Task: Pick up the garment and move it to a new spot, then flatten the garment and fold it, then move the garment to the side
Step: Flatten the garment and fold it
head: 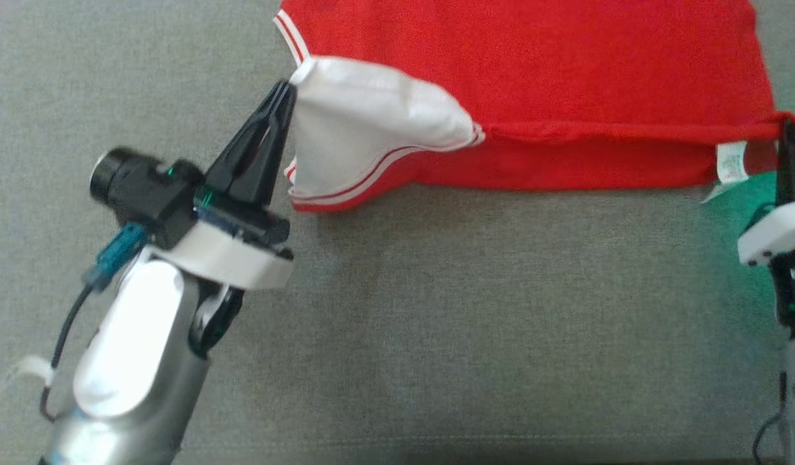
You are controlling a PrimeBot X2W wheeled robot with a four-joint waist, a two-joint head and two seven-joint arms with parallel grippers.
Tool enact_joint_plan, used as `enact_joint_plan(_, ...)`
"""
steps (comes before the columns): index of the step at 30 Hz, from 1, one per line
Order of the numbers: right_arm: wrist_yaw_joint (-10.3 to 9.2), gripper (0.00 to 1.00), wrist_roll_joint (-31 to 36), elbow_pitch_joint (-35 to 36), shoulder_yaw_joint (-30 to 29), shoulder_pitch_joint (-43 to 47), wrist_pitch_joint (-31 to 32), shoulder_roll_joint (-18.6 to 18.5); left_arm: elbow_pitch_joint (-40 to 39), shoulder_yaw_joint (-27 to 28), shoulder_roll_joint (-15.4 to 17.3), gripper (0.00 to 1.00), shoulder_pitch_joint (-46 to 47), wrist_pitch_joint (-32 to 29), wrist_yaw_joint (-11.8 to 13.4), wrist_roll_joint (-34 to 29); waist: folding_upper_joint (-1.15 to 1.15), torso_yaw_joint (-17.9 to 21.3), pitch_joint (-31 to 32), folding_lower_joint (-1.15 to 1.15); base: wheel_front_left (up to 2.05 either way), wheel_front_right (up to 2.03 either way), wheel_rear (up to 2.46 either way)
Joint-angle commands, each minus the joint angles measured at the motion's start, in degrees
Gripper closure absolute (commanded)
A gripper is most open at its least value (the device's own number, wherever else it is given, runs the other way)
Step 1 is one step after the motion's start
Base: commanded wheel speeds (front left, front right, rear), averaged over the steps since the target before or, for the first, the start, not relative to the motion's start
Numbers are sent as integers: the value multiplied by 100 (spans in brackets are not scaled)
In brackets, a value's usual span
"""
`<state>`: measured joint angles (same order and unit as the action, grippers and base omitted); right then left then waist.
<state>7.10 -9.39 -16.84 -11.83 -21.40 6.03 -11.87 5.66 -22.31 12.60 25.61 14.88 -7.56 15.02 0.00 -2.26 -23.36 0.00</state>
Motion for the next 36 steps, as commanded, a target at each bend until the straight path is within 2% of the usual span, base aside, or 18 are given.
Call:
enact_joint_plan(1, 39, 100, 43, 129, 106, -161, -59, -123, -155, 172, 117, 100, 284, 12, 8, 10, 0, -26, -74, 0, 0, 0, 0)
enact_joint_plan(12, 39, 100, 280, -400, 233, -875, -385, -242, 270, 105, 127, 100, 912, 12, 8, -67, 0, -29, -311, 0, 0, 0, 0)
enact_joint_plan(13, 39, 57, 288, -433, 214, -908, -439, -236, 318, 117, 119, 82, 921, 12, 8, -51, 0, -21, -316, 0, 0, 0, 0)
enact_joint_plan(14, 39, 0, 288, -458, 203, -934, -511, -226, 364, 133, 111, 34, 929, 12, 8, -39, 0, -15, -318, 0, 0, 0, 0)
enact_joint_plan(15, 39, 0, 268, -483, 207, -950, -573, -212, 393, 173, 101, 1, 936, 12, 8, -54, 0, -10, -319, 0, 0, 0, 0)
enact_joint_plan(19, 39, 0, 190, -449, 251, -889, -918, -197, 374, 390, 11, 0, 810, 12, 8, -112, 0, 8, -299, 0, 0, 0, 0)
enact_joint_plan(24, 39, 0, 124, -251, 149, -522, -1162, -123, 491, 622, -205, 0, 198, 12, 8, 11, 0, 22, -204, 0, 0, 0, 0)
enact_joint_plan(29, 39, 0, 74, -5, 12, -120, -1206, 38, 823, 566, -414, 0, -398, 12, 8, 366, 0, 51, -136, 0, 0, 0, 0)
enact_joint_plan(36, 39, 0, 48, 133, -16, 41, -1140, 187, 744, 867, -673, 0, -804, 12, 8, 700, 0, 167, -114, 0, 0, 0, 0)
